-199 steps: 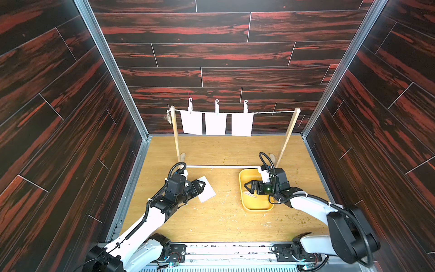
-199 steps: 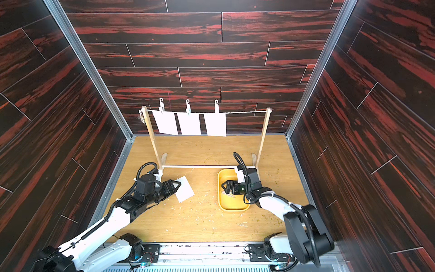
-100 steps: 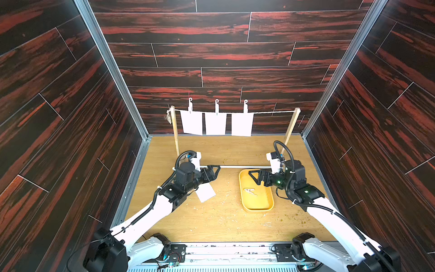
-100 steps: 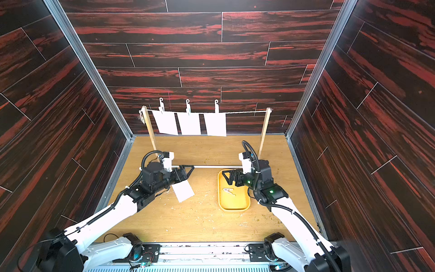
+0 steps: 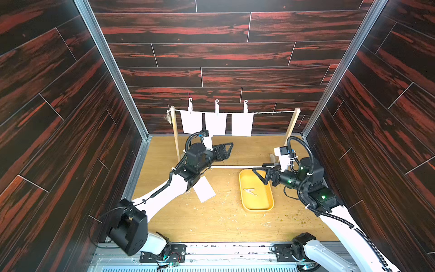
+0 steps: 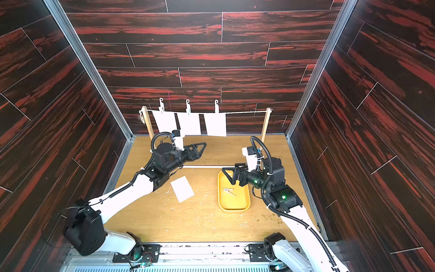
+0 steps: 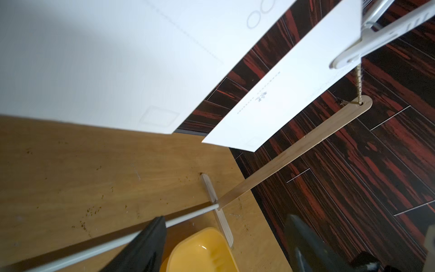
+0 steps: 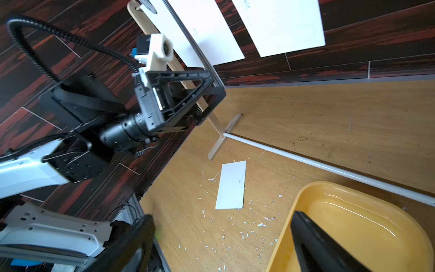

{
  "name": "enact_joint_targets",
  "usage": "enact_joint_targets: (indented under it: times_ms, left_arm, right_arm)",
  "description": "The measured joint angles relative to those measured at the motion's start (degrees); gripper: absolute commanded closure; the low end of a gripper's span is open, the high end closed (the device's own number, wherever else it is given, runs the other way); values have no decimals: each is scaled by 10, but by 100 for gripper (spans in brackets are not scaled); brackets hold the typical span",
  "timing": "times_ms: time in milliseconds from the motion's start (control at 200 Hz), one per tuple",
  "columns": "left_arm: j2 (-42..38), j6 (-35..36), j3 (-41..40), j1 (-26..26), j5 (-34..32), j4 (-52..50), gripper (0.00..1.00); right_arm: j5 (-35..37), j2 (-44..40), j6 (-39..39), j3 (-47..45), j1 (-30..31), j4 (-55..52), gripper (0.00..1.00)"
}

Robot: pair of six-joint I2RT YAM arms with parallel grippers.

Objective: Remove the postcards from the strings
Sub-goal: Pinch the postcard on the clothesline.

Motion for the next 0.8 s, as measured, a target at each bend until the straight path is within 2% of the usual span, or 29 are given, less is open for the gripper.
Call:
enact_joint_targets:
  times_ms: [145, 476, 606, 676, 802]
  left_arm:
    - [34, 12, 25, -1, -12, 42, 14]
    - [131, 37, 142, -1, -8, 52, 14]
    - [159, 37, 162, -1, -2, 52, 14]
    - [172, 38, 167, -1, 6, 52, 18]
    - [184, 40, 167, -1, 28, 61, 31]
  right_arm:
    - [-15, 0, 1, 10, 1, -3, 6]
    - [-31, -1, 1, 18, 1, 1, 6]
    - [-36, -1, -2, 18, 1, 0, 6]
    - [-37, -1, -4, 18, 1, 0, 6]
    - [-36, -1, -10, 18, 1, -3, 6]
